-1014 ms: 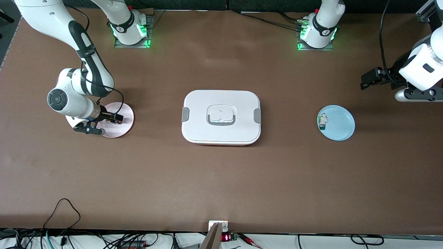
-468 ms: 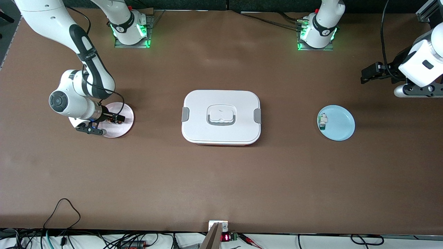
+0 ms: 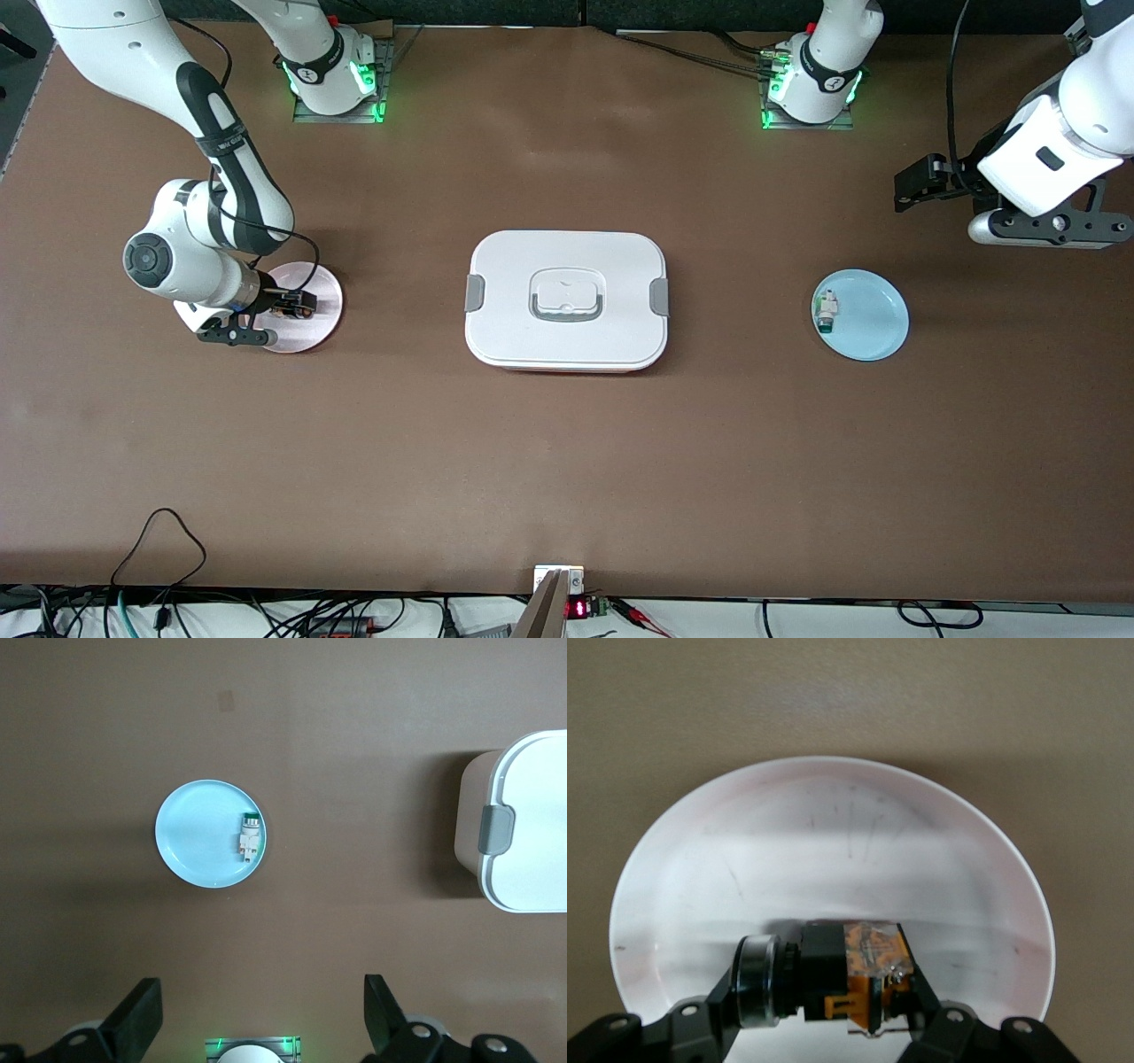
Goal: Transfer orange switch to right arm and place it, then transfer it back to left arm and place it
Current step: 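Close the right gripper on the switch and lift it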
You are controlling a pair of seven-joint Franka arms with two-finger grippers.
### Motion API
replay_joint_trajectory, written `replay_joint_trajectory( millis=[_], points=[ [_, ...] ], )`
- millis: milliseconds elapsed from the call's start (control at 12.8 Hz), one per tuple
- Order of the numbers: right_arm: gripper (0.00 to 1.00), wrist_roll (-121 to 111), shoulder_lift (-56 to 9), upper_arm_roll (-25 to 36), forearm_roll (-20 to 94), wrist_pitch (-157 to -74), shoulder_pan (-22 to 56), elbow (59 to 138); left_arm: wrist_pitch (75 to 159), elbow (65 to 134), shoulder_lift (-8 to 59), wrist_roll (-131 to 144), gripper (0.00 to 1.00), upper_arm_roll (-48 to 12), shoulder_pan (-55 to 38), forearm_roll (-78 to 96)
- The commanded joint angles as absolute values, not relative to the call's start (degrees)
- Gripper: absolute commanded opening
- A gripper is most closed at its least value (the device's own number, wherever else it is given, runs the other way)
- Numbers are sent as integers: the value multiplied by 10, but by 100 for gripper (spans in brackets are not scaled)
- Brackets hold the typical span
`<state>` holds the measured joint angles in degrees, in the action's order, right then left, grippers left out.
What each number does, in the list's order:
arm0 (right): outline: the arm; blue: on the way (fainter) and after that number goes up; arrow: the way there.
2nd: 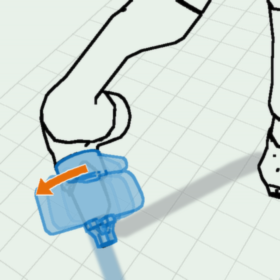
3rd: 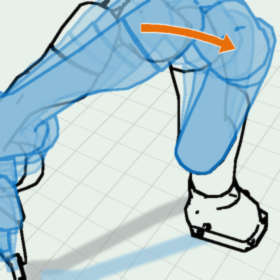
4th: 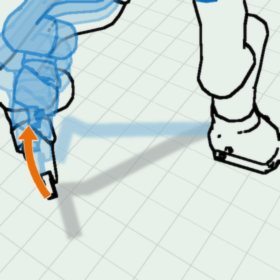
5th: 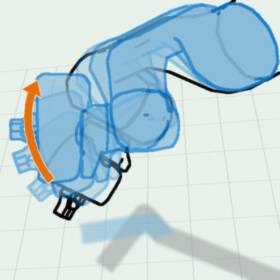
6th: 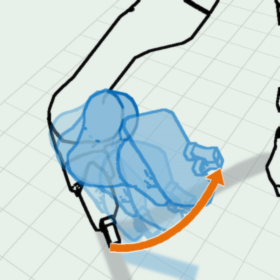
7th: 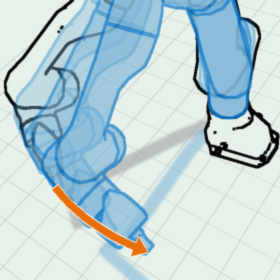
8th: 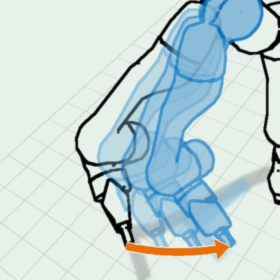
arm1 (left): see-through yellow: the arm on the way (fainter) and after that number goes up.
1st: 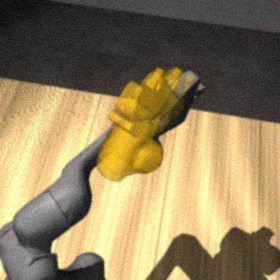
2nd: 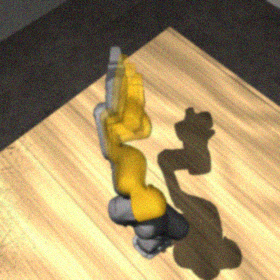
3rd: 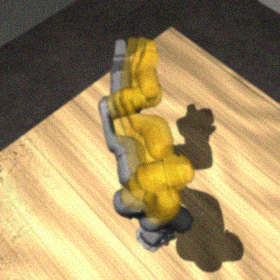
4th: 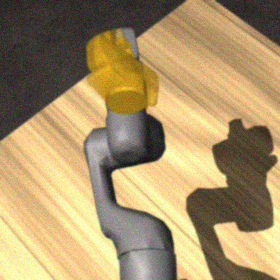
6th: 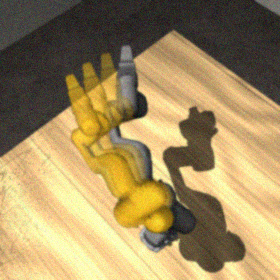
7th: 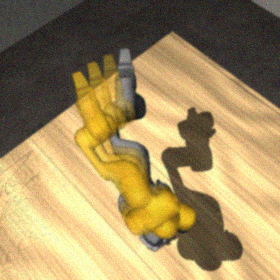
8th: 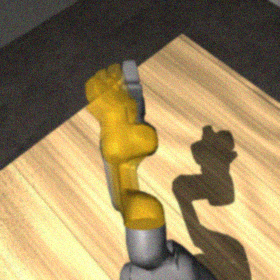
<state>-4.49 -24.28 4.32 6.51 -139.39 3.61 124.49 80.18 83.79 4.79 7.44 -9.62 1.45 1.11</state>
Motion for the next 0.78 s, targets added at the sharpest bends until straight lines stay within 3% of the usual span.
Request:
replay_joint_trajectory(
  millis=[0,156,390,702],
  points=[
    [36,-93,-244,43,76,-1393,36,1231,784,817,54,78,100,-99,18,18],
    [35,-118,-237,38,75,-1386,38,1214,783,817,54,78,100,-101,17,18],
    [31,-165,-227,38,77,-1305,33,1154,782,817,54,78,100,-100,18,19],
    [28,-162,-222,37,83,-1137,37,1022,780,817,54,76,100,-100,19,19]
  ],
)
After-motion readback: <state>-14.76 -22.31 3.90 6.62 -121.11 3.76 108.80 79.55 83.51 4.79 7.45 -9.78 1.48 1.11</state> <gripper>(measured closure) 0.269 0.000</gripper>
